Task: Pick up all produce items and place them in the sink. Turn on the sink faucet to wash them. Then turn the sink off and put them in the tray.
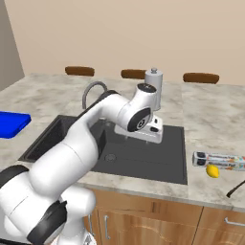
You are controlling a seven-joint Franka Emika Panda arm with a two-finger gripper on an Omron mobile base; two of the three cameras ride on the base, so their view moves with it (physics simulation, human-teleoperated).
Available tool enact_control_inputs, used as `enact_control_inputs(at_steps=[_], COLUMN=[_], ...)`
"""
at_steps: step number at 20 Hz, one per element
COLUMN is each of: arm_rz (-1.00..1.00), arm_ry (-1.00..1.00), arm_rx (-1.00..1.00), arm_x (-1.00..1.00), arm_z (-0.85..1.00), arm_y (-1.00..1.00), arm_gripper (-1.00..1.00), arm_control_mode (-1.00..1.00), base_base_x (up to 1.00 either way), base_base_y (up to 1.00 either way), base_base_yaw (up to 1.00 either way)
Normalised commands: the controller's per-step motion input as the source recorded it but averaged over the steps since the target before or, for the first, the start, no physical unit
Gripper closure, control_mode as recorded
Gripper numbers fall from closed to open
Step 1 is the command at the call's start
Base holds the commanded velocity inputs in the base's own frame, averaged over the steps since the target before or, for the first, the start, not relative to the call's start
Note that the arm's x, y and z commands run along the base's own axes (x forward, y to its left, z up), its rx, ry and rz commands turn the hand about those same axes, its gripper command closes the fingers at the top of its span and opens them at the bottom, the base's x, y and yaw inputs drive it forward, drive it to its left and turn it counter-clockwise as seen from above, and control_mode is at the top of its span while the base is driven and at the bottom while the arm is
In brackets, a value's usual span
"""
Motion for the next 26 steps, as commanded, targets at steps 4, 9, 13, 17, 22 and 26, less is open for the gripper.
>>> enact_control_inputs(at_steps=[4, 9, 13, 17, 22, 26], arm_rz=[-0.03, -0.05, -0.03, -0.01, 0.0, 0.0], arm_ry=[0.04, 0.05, 0.04, 0.1, 0.05, 0.0], arm_rx=[0.0, 0.0, 0.0, -0.02, 0.0, -0.01], arm_x=[0.09, 0.01, 0.03, 0.21, 0.02, 0.04], arm_z=[0.0, 0.0, -0.04, -0.36, -0.08, -0.07], arm_y=[-0.77, -0.82, -0.77, -0.35, -0.61, -0.41], arm_gripper=[-1.0, -1.0, -1.0, -1.0, -1.0, -1.0], arm_control_mode=[-1.0, -1.0, -1.0, -1.0, -1.0, -1.0], base_base_x=[0.0, 0.0, 0.0, 0.0, 0.0, 0.0], base_base_y=[0.0, 0.0, 0.0, 0.0, 0.0, 0.0], base_base_yaw=[0.0, 0.0, 0.0, 0.0, 0.0, 0.0])
